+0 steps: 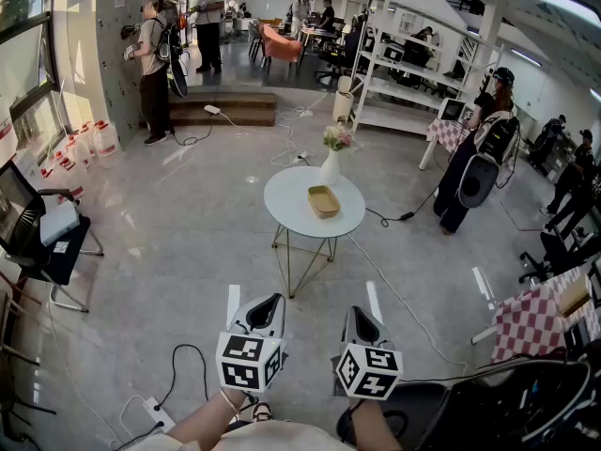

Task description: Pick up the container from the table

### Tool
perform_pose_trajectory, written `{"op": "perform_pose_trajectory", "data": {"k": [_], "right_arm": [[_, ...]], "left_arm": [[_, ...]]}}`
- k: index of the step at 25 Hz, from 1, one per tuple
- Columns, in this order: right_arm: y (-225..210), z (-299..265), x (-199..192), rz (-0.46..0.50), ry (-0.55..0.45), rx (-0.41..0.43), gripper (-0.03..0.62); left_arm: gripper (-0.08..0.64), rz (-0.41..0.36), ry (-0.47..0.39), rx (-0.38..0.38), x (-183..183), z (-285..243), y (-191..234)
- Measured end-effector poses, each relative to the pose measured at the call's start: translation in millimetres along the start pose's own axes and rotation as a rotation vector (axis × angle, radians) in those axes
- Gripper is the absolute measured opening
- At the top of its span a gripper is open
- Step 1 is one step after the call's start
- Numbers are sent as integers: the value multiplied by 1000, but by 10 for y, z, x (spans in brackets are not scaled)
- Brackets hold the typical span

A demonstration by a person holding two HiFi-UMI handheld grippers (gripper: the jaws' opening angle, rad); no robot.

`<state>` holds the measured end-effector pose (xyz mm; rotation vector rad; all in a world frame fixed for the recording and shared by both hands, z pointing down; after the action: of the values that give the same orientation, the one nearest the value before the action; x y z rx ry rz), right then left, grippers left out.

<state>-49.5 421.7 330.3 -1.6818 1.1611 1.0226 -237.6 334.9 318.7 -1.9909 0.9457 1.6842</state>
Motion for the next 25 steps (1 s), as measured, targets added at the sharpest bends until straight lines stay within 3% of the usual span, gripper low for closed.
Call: {"op": "perform_pose_trajectory", "data": {"k": [14,25], "right_arm": [[9,-338,77,-53,-30,-49,25],[-25,-447,-83,-110,6,-97,25]], "left_arm": [[17,13,2,11,4,-203,352],[17,-2,25,-21,-60,-346,476]]}}
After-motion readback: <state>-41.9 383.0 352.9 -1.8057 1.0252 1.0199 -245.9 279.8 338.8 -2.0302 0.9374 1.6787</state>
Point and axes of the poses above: the fingertips, and each gripper's own axes: z backward along the fingers, y to its left, x out of its top, the point moved 8 cm from there along z, backward along the fingers, and after that the axes turned 3 degrees about -z, right-handed, at the moved point
